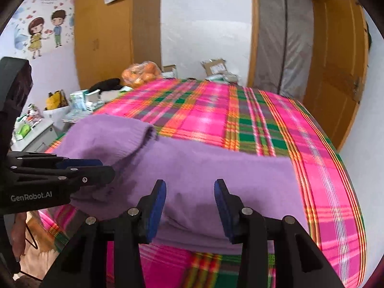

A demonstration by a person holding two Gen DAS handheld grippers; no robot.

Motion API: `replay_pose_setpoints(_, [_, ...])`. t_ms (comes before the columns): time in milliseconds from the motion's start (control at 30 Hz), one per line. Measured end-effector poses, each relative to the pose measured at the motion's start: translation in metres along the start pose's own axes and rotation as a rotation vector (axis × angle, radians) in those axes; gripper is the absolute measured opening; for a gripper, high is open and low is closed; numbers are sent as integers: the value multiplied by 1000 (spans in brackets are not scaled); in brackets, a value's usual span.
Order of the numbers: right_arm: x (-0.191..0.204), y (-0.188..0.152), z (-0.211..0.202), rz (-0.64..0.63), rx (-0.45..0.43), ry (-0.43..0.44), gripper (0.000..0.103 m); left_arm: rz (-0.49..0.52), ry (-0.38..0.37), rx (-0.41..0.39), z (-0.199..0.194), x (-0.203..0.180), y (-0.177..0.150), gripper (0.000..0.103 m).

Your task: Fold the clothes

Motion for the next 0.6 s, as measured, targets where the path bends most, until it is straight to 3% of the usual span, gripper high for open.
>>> replay_pose_setpoints(100, [18, 6, 3, -27, -7, 31, 42, -10, 52, -25, -17, 16, 3, 27])
replay_pose_setpoints(333, [57, 20, 7, -87, -34, 107, 42, -78, 91, -69, -54, 59, 9, 27])
replay_pose_setpoints(600, [111, 20, 31, -151, 0, 237, 42, -184, 210, -53, -64, 124, 7, 27])
Point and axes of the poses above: each gripper's, at about its wrist camera, not at the fingertips, and z roughly the way its jaws point, x to its left, y to its top, the point moved 1 cm from there along z, roughly the way its jaws point, and after that the axes turned 6 degrees about -x, right-handed, at the moved point
